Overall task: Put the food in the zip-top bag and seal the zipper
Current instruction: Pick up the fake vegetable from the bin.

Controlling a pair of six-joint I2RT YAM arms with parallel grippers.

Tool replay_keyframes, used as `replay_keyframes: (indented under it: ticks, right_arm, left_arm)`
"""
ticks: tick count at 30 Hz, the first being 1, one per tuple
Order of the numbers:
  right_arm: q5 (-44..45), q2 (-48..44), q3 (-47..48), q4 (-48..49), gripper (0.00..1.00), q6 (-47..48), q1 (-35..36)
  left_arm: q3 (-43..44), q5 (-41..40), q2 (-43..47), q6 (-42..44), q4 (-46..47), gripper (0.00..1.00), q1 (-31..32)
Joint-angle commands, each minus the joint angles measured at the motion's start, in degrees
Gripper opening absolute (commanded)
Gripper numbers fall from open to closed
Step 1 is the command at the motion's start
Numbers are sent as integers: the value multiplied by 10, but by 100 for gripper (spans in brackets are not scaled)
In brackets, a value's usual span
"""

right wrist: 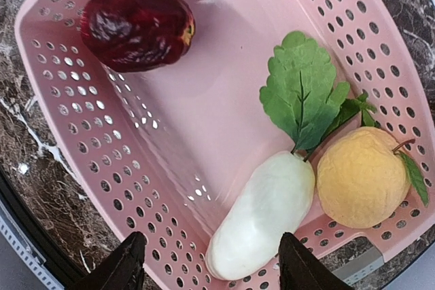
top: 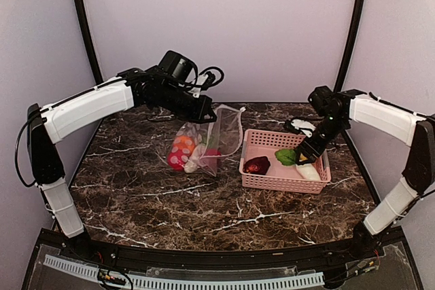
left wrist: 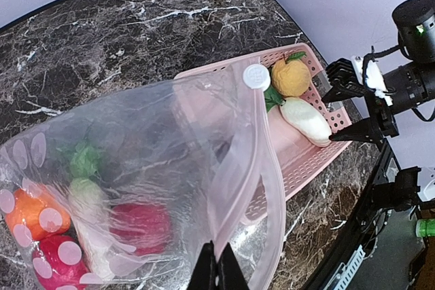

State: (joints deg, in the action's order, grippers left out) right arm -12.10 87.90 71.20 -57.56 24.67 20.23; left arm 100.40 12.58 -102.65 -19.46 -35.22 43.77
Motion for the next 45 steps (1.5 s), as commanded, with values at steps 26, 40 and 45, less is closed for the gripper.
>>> replay_keyframes:
  ticks: [26, 40, 45]
  right_arm:
    - [43, 102, -33, 8, 55, -45, -52]
    - [49, 134, -25, 21, 50, -46, -52]
    - [44, 146, -20, 25, 51, -47, -52]
  left_arm:
    - [-31, -3, 20, 12, 11, 1, 2]
    - [-43, -3, 25, 10, 18, 1, 1]
    - [-43, -2, 24, 9, 20, 1, 1]
